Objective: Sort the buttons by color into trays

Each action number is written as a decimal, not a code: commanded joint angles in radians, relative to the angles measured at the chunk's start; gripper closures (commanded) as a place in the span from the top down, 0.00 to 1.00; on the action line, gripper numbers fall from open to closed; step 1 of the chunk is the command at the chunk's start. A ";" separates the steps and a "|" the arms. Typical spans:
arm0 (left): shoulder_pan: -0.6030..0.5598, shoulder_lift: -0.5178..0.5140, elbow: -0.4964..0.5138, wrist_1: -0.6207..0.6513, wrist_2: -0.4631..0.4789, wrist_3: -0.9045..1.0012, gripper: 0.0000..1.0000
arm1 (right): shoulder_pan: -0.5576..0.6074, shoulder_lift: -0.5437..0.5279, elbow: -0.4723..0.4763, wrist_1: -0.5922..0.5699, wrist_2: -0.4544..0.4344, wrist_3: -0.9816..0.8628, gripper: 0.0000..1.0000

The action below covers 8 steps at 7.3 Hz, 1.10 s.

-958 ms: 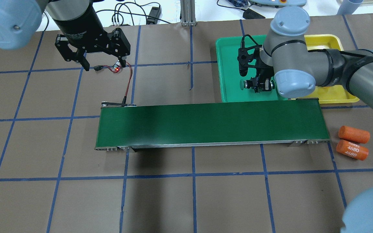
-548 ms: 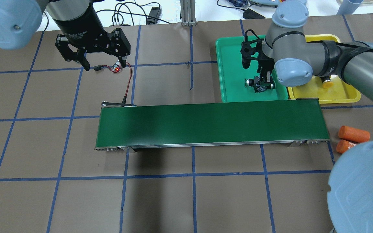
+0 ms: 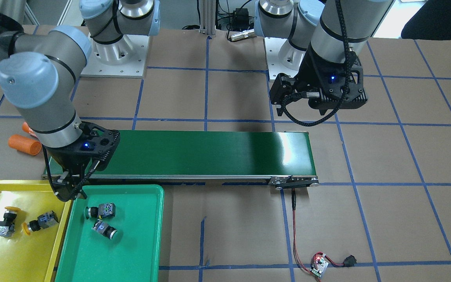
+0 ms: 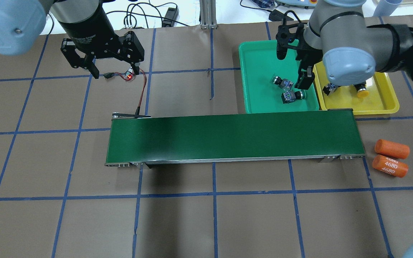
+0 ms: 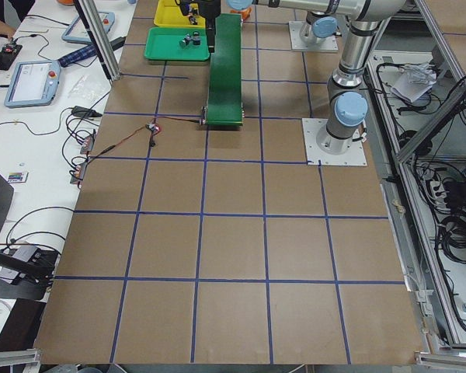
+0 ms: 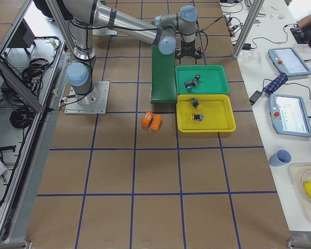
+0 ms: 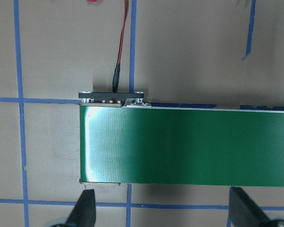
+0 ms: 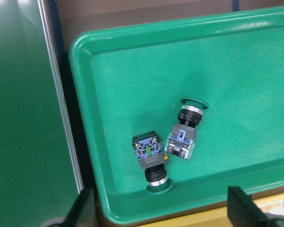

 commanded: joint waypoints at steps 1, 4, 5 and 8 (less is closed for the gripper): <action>0.000 -0.001 0.000 0.002 0.000 0.000 1.00 | 0.005 -0.151 -0.062 0.258 0.003 0.291 1.00; 0.000 0.001 0.000 0.002 0.000 0.000 1.00 | 0.029 -0.187 -0.180 0.434 0.021 0.719 1.00; 0.000 0.007 0.000 0.002 0.003 0.002 1.00 | 0.040 -0.211 -0.188 0.471 0.017 0.838 1.00; 0.000 0.036 -0.017 -0.003 0.011 0.009 1.00 | 0.046 -0.228 -0.193 0.488 0.027 1.193 1.00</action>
